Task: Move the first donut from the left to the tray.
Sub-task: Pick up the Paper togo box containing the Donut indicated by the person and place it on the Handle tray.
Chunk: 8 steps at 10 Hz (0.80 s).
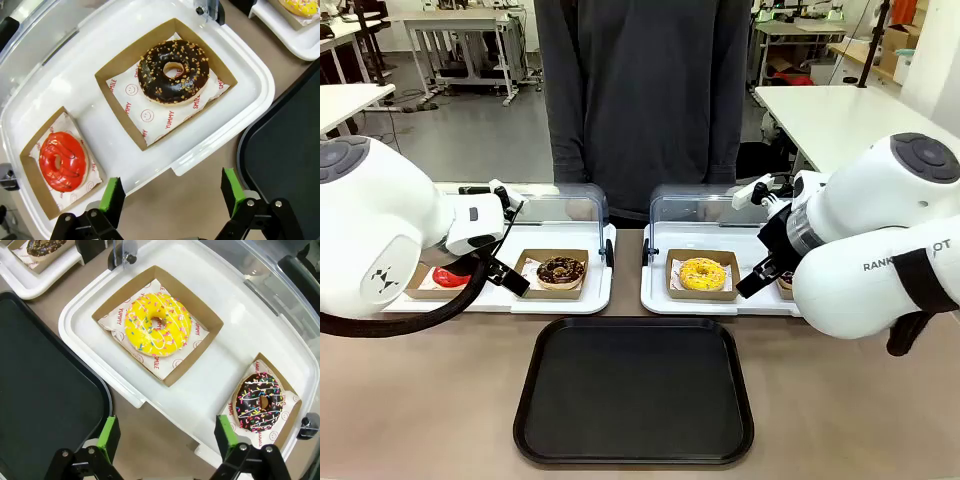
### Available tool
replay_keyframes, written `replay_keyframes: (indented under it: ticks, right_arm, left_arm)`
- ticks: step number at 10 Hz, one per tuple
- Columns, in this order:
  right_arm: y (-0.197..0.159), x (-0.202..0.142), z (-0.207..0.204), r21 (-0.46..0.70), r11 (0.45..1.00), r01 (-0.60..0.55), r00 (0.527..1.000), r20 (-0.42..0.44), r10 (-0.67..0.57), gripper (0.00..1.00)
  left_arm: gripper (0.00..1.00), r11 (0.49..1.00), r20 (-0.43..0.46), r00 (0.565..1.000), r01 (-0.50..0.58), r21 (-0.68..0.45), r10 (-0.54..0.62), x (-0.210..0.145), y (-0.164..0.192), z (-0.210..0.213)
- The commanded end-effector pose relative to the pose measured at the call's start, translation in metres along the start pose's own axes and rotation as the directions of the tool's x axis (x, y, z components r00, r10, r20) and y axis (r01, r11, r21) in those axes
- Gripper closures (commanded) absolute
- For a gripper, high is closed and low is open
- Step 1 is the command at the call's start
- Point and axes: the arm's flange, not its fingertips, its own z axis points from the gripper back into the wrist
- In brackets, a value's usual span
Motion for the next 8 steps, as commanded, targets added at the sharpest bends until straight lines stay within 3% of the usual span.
replay_keyframes:
  ticks: [1, 8]
  right_arm:
    - [0.0000, 0.0000, 0.0000, 0.000, 1.000, 0.000, 1.000, 0.000, 0.000, 0.00]
    - [0.0000, 0.0000, 0.0000, 0.000, 1.000, 0.000, 1.000, 0.000, 0.000, 0.00]
  left_arm:
    - [0.00, 1.000, 0.000, 1.000, 0.000, 0.000, 0.000, 0.0001, -0.0001, 0.0001]
    - [0.00, 1.000, 0.000, 1.000, 0.000, 0.000, 0.000, 0.0001, -0.0001, 0.0001]
